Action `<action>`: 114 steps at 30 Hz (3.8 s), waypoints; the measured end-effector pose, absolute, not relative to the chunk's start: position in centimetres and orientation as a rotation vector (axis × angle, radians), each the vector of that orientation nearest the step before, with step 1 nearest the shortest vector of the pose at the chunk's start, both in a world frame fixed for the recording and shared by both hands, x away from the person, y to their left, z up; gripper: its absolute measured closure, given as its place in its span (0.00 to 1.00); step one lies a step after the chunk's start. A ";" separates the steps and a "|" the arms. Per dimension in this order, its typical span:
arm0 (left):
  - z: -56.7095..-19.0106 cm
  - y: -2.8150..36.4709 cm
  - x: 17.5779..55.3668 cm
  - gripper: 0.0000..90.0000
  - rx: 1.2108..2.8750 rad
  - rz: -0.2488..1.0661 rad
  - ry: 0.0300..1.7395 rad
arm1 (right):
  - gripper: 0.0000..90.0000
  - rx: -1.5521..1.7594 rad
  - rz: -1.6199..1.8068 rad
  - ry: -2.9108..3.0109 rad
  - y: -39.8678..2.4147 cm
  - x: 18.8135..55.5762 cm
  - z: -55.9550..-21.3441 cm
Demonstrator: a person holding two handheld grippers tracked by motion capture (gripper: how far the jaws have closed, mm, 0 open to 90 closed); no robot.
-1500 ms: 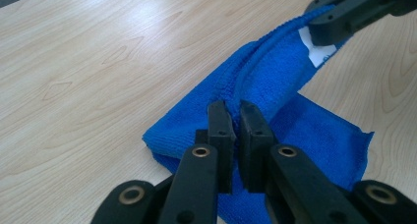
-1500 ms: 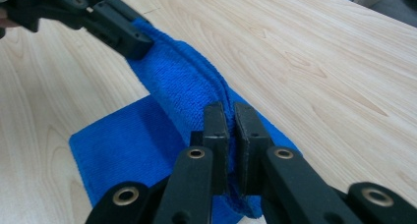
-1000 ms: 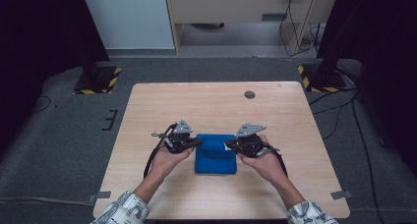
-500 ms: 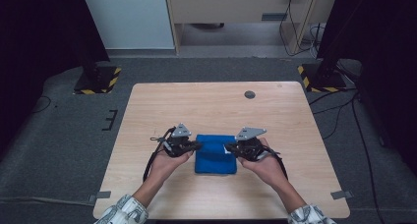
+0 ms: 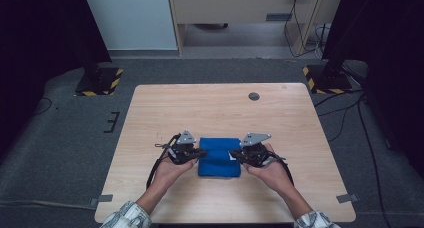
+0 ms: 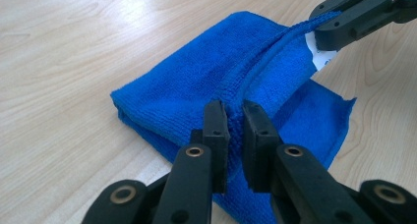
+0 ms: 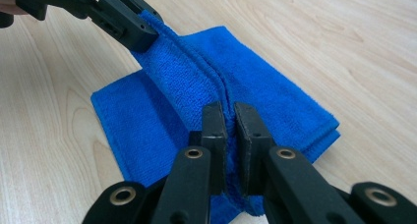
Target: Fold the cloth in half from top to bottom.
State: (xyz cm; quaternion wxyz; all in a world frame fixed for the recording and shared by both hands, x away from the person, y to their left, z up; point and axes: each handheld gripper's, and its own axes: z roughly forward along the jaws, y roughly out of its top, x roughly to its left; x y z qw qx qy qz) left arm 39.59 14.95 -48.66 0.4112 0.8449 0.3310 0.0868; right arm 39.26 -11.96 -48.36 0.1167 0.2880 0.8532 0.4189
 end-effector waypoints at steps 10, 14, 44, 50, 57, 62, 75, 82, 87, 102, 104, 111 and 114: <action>-50.3 15.3 39.0 0.84 2.127 0.196 0.861 | 0.91 0.856 1.199 2.539 -11.7 38.9 -49.6; -50.5 15.4 38.7 0.79 2.123 0.189 0.862 | 0.89 0.857 1.191 2.545 -11.7 38.7 -50.0; -48.6 16.0 37.2 0.56 2.020 0.206 0.846 | 0.62 0.912 1.221 2.589 -13.1 36.2 -50.0; -49.2 15.7 37.9 0.55 2.046 0.240 0.875 | 0.55 0.940 1.269 2.548 -13.0 36.7 -49.2; -50.8 15.6 37.2 0.54 2.129 0.260 0.869 | 0.45 0.998 1.160 2.476 -12.3 38.1 -50.6; -51.4 15.5 36.9 0.51 2.166 0.273 0.851 | 0.41 0.993 1.076 2.502 -12.0 38.1 -51.8; -48.7 16.6 38.9 0.21 2.094 0.307 0.896 | 0.15 1.025 1.141 2.373 -12.7 39.8 -49.5; -47.8 18.0 40.1 0.11 2.071 0.318 0.957 | 0.11 1.092 1.193 2.327 -13.9 41.5 -47.8; -47.8 19.2 40.6 0.09 2.064 0.328 0.987 | 0.11 1.130 1.199 2.302 -14.8 42.4 -47.5; -48.2 21.8 41.2 0.08 2.051 0.368 1.048 | 0.11 1.191 1.166 2.262 -17.4 43.1 -47.8; -48.3 22.2 41.1 0.08 2.060 0.378 1.050 | 0.11 1.209 1.167 2.252 -17.9 43.0 -48.1; -49.4 23.4 41.0 0.08 2.095 0.396 1.073 | 0.11 1.277 1.158 2.224 -19.8 42.6 -49.0; -49.9 24.0 40.9 0.08 2.095 0.390 1.095 | 0.11 1.289 1.148 2.223 -20.4 42.6 -49.6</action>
